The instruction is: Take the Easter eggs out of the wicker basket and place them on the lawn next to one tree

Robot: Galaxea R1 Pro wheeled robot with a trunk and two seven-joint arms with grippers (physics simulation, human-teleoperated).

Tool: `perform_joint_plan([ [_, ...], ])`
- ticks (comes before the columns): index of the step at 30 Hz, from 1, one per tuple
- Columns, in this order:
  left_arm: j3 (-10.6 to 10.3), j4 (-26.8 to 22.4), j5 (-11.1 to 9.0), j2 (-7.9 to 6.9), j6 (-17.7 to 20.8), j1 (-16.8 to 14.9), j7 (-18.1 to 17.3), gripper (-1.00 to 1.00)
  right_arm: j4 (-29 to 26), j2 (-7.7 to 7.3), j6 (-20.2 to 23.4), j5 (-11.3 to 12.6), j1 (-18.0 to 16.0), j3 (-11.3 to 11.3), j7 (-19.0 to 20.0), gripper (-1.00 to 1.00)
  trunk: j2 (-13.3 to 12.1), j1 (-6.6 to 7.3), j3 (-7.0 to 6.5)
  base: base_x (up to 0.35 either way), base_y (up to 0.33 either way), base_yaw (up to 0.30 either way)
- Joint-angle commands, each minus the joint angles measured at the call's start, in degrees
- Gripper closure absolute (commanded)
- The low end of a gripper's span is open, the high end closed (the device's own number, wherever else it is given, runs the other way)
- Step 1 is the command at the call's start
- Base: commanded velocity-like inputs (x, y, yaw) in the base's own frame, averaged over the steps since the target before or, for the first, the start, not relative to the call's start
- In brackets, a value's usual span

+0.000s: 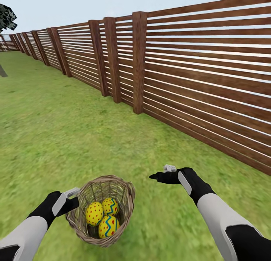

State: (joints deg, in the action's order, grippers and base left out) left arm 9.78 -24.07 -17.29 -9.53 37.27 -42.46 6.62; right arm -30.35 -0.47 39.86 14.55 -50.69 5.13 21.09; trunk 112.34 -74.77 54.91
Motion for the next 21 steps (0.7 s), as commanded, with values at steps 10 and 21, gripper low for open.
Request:
perform_joint_plan([
  [10,0.2,-0.5,-0.4,-0.18,0.4,0.0,0.5,1.00,0.4,-2.09,-0.4,0.0,0.0,0.2,-0.5,-1.00,-4.0,2.21,-1.75,0.000,0.000,0.000],
  [21,0.2,-0.5,-0.4,-0.17,0.4,0.0,0.5,1.00,0.0,-3.57,-0.4,0.0,0.0,0.2,-0.5,-1.00,-8.4,4.63,-3.73,0.000,0.000,0.000],
])
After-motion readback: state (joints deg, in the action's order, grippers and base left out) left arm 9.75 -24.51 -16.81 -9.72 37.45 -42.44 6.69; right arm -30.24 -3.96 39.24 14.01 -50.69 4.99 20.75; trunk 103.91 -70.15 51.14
